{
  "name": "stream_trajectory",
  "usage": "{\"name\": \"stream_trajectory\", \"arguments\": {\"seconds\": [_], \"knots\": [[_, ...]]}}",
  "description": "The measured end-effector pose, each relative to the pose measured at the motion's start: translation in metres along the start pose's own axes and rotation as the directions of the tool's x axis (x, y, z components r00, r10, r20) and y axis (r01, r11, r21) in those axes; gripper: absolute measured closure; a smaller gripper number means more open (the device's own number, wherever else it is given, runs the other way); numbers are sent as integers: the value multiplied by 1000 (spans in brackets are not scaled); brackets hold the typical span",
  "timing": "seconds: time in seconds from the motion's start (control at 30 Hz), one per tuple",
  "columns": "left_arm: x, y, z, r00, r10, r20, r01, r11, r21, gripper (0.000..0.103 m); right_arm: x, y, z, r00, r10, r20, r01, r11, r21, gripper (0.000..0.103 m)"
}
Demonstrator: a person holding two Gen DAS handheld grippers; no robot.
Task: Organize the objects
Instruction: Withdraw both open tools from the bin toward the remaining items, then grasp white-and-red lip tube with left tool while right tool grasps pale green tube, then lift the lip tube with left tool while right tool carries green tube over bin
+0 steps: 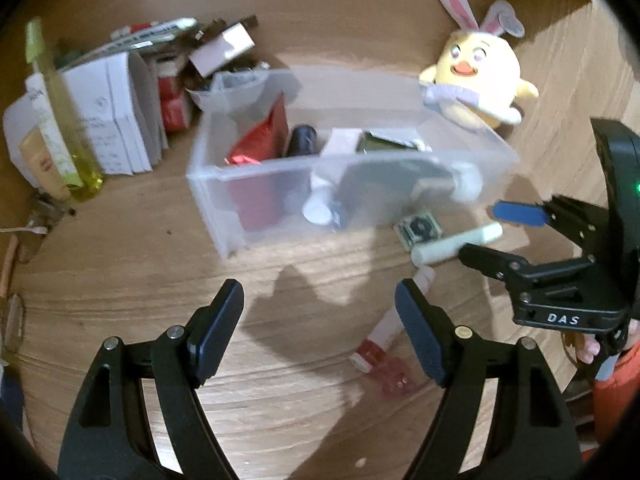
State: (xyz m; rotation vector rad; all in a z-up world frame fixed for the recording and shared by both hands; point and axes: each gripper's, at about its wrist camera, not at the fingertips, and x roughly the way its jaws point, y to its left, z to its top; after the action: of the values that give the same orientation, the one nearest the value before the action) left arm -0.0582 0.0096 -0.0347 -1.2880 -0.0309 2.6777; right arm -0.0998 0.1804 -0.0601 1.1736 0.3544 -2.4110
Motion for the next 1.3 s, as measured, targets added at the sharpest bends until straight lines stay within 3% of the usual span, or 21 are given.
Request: {"name": "stream_trajectory", "arguments": {"seconds": [0.33,0.43,0.73,0.9,1.3], "knots": [[21,-14,-6,996,-48,-72,52,997,56,25,14,4,2,997,57,-46,-58,998,-19,35],[26,-15,-5,995,-56,-86,62,996,67,28,14,7,0,995,79,-54,-80,996,-25,48],[29,-15,-3,996,-52,-74,58,995,84,67,2,13,-12,993,106,-54,-108,993,-41,82],[27,-5,-5,996,-55,-75,59,997,55,88,-6,10,-21,991,123,-50,-124,992,-17,88],[4,-4,-7,999,-40,0,40,998,43,88,-24,7,-20,988,150,23,-151,987,54,89]]}}
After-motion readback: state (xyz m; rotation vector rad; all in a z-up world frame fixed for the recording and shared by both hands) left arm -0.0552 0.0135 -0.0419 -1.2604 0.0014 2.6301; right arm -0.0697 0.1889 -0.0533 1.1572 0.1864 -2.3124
